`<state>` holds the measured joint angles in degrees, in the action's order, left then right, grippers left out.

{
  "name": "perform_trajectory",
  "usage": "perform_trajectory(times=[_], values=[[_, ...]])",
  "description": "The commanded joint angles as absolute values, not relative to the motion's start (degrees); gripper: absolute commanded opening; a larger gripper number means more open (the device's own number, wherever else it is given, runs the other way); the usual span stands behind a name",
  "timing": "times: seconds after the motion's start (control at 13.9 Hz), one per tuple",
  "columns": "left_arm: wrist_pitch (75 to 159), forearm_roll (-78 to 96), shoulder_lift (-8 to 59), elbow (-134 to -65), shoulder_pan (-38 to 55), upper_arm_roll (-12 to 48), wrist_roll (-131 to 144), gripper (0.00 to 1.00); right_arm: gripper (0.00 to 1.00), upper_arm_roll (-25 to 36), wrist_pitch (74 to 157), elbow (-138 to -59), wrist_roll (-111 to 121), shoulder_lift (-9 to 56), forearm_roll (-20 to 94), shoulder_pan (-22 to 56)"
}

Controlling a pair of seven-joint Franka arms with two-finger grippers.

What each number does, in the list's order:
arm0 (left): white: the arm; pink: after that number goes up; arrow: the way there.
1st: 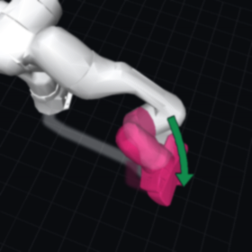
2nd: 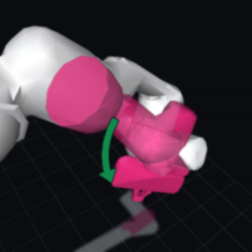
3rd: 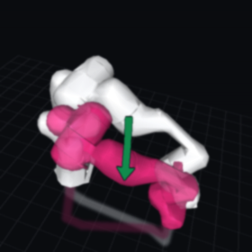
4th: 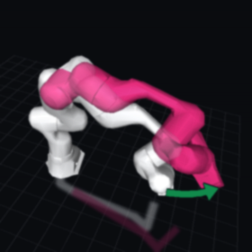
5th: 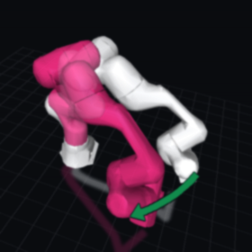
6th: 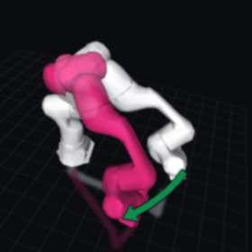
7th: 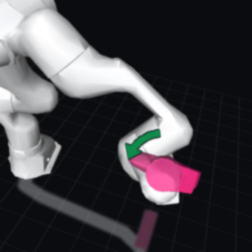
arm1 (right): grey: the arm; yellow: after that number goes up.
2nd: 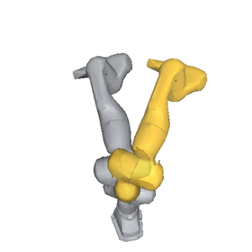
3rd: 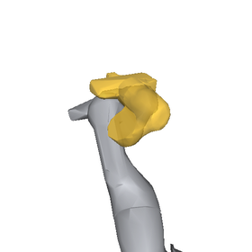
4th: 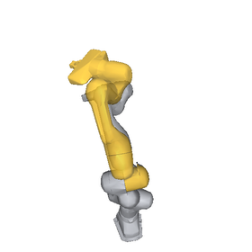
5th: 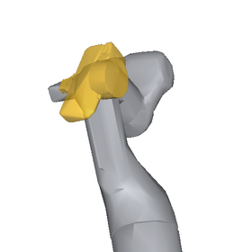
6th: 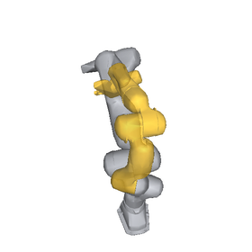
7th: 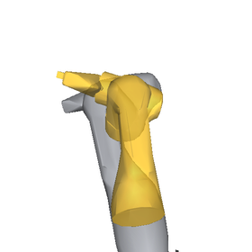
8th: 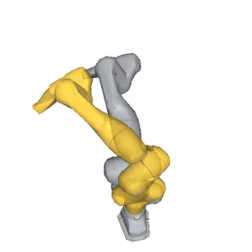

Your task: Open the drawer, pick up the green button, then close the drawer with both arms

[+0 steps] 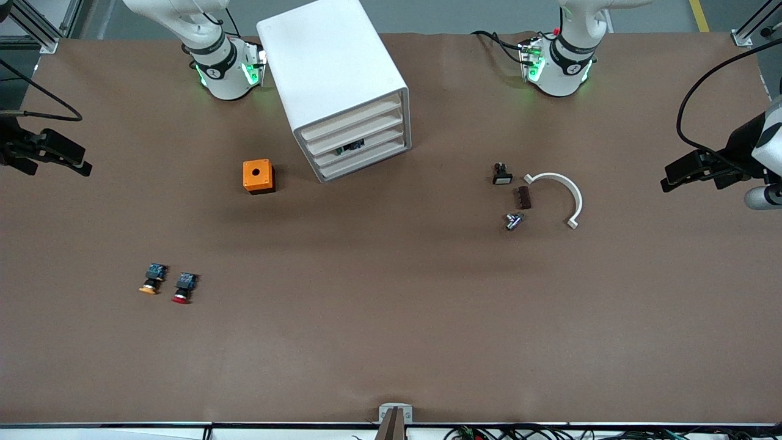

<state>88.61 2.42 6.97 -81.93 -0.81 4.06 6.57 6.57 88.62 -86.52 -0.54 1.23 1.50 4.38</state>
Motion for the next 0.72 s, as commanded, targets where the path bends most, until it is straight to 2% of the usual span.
perform_trajectory(times=[0.0,0.43,0.65], values=[[88.4,1.9,6.6,-82.2,-1.2,4.4,6.2,1.0,1.0,6.6,88.8,-86.7,-0.3,0.5,2.5,4.1],[87.1,2.5,7.5,-82.4,-1.5,4.1,6.2,1.0,1.0,6.6,88.4,-86.8,-0.4,0.6,2.3,4.2],[86.0,2.7,11.1,-82.4,-0.8,4.4,6.3,1.0,1.0,6.6,88.5,-86.7,-0.4,0.6,2.4,4.1]])
